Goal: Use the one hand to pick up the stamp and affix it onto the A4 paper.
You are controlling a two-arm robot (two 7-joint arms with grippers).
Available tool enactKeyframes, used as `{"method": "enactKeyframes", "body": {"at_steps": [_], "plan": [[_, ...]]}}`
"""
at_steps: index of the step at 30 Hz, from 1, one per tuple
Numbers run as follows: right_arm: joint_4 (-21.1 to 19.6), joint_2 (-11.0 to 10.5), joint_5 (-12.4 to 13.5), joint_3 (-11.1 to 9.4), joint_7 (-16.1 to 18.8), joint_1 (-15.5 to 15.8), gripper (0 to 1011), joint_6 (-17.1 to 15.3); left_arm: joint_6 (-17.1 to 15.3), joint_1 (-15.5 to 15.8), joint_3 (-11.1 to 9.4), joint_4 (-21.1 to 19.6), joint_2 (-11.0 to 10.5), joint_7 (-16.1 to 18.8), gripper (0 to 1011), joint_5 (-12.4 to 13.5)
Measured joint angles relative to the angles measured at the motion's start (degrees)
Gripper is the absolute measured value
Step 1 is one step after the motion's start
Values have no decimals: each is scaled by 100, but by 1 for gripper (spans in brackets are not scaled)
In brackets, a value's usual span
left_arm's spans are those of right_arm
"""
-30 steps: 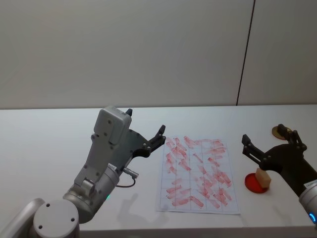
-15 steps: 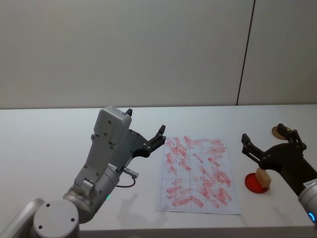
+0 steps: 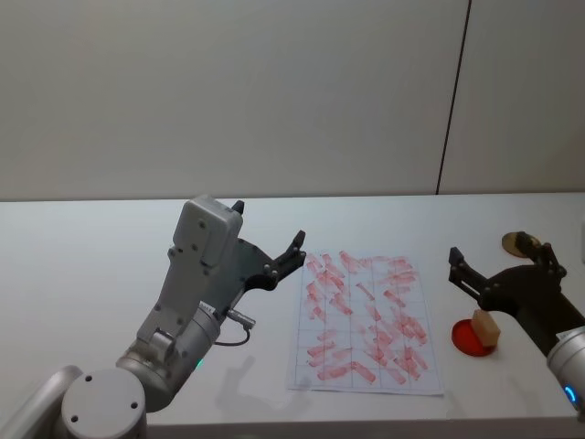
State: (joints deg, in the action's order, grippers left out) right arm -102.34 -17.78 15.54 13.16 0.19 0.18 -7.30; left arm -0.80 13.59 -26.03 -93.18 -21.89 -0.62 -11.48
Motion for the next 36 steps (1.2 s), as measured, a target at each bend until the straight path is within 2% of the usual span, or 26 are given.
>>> {"method": "enactKeyframes", "body": {"at_steps": [11,25,36], "plan": [[460,103,62,-106,-123,-290,1001,-388,0,0,0,0,0,0,993,0],[1473,254,211,-209,105,-805,1001,-549,0,0,0,0,0,0,993,0],[2109,325,263,-262,198,-1082,1001,-634,0,0,0,0,0,0,993,0]]}}
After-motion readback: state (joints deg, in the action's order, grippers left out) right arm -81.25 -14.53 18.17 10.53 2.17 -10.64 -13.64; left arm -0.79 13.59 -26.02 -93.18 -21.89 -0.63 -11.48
